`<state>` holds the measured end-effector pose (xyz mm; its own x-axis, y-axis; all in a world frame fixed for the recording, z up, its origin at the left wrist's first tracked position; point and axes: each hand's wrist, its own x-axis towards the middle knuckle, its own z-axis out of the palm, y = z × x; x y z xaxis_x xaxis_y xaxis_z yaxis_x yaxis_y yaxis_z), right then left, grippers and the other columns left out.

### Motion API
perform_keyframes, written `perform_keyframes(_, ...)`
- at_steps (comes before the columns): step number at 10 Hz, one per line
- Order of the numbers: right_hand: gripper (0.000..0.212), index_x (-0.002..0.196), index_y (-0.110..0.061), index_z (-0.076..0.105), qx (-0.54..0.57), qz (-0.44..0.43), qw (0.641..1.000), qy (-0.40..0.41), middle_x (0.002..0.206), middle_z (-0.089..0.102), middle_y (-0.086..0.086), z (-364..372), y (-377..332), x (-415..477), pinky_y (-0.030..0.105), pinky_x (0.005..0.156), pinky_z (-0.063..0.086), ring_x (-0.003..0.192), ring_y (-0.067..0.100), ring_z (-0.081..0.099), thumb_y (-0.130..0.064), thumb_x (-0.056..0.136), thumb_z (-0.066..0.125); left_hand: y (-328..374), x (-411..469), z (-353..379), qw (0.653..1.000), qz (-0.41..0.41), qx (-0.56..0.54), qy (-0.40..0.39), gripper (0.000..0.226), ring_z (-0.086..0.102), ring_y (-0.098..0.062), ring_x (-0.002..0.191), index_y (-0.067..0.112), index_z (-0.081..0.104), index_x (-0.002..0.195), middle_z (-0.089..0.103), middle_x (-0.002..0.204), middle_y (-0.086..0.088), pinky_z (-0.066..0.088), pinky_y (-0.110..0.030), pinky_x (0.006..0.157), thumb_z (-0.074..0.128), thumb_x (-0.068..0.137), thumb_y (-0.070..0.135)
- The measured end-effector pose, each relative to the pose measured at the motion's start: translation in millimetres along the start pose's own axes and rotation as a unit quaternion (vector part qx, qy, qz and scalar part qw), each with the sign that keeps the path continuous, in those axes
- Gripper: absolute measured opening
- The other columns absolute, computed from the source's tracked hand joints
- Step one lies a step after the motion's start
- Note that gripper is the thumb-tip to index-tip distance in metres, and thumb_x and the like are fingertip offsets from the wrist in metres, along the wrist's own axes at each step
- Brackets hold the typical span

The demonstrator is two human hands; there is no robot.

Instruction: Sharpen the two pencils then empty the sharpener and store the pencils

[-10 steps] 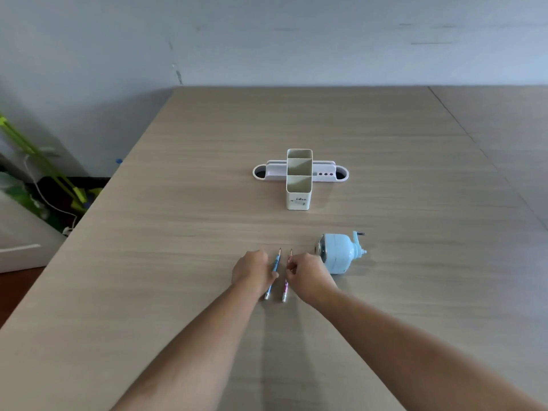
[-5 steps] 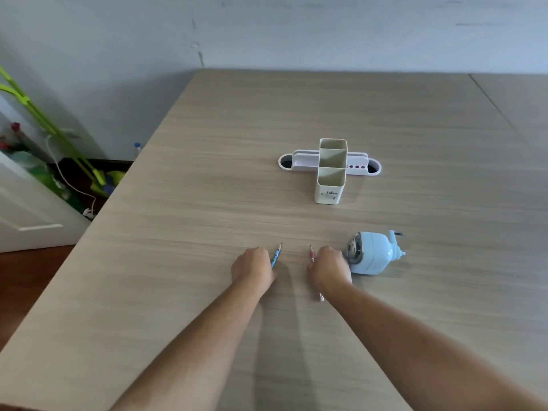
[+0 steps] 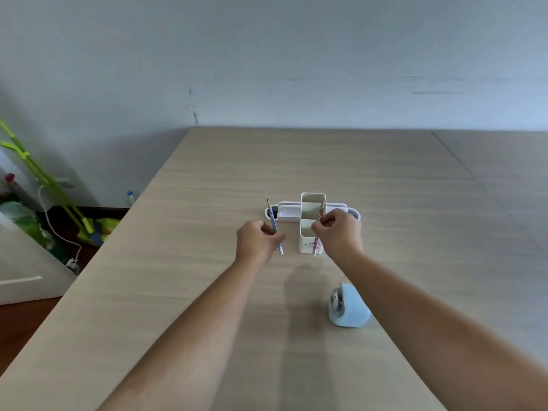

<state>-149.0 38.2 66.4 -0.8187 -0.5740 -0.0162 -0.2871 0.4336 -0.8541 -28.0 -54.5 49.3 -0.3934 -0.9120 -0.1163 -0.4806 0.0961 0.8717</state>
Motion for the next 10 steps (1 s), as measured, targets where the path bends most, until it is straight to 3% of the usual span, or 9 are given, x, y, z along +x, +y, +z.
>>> perform_keyframes(1,0.010,0.085,-0.007,0.064,0.028,0.008,0.999,0.044,0.070,0.061,0.002,-15,-1,33,0.025,0.060,0.041,0.072,0.021,0.056,-0.013,0.078,0.061,29,19,17,0.999,0.035,-0.021,-0.005,0.026,0.056,-0.022,0.049,0.016,0.053,0.053,0.061,0.053,-0.005,0.052,-0.030,0.059,0.067,0.071,0.005)
perform_keyframes(2,0.003,0.080,-0.010,0.062,0.045,0.018,0.997,0.055,0.063,0.058,-0.002,-16,9,60,0.023,0.058,0.040,0.068,0.021,0.055,-0.012,0.078,0.061,41,40,37,0.999,0.040,-0.010,-0.004,0.025,0.061,-0.022,0.056,0.017,0.055,0.052,0.065,0.057,-0.007,0.053,-0.030,0.062,0.066,0.072,0.005)
perform_keyframes(4,0.007,0.082,-0.006,0.062,0.072,0.055,0.996,0.023,0.068,0.062,0.003,6,43,80,0.020,0.051,0.038,0.063,0.015,0.056,-0.012,0.080,0.060,20,69,76,0.999,0.031,0.030,-0.013,0.006,0.069,-0.028,0.072,0.006,0.067,0.068,0.074,0.077,-0.015,0.058,-0.037,0.072,0.066,0.074,0.003)
perform_keyframes(5,0.007,0.084,-0.005,0.062,0.079,0.075,0.994,-0.002,0.062,0.060,-0.006,17,58,81,0.017,0.051,0.039,0.059,0.011,0.056,-0.011,0.080,0.061,6,73,86,0.998,0.022,0.053,-0.020,0.005,0.069,-0.027,0.073,0.000,0.070,0.072,0.075,0.077,-0.015,0.056,-0.034,0.070,0.068,0.073,0.006)
perform_keyframes(6,0.008,0.084,-0.006,0.063,0.078,0.088,0.993,-0.015,0.065,0.063,-0.003,24,66,80,0.012,0.049,0.040,0.057,0.002,0.054,-0.012,0.079,0.063,0,74,90,0.997,0.017,0.067,-0.024,0.008,0.064,-0.022,0.066,0.005,0.069,0.066,0.075,0.073,-0.014,0.052,-0.030,0.066,0.070,0.073,0.009)
perform_keyframes(8,0.015,0.088,-0.006,0.063,0.082,0.100,0.992,-0.007,0.072,0.060,-0.001,27,70,79,0.017,0.054,0.039,0.061,0.007,0.051,-0.017,0.078,0.066,-5,79,91,0.997,0.026,0.072,0.000,0.007,0.066,-0.022,0.068,0.004,0.070,0.069,0.074,0.075,-0.011,0.052,-0.028,0.067,0.072,0.075,0.007)
perform_keyframes(9,0.013,0.088,-0.007,0.063,0.092,0.099,0.991,-0.012,0.072,0.060,-0.001,21,66,78,0.018,0.052,0.039,0.062,0.008,0.053,-0.015,0.078,0.065,-3,79,84,0.996,0.029,0.079,0.000,0.006,0.069,-0.024,0.073,0.004,0.070,0.071,0.073,0.074,-0.008,0.053,-0.028,0.067,0.071,0.075,0.009)
perform_keyframes(10,0.002,0.081,-0.014,0.060,0.108,0.098,0.989,0.020,0.076,0.064,0.001,9,60,73,0.022,0.055,0.044,0.074,0.020,0.062,-0.015,0.082,0.060,-2,75,72,0.998,0.032,0.050,0.015,0.007,0.070,-0.026,0.071,0.005,0.070,0.071,0.072,0.070,-0.008,0.055,-0.031,0.069,0.068,0.077,0.008)
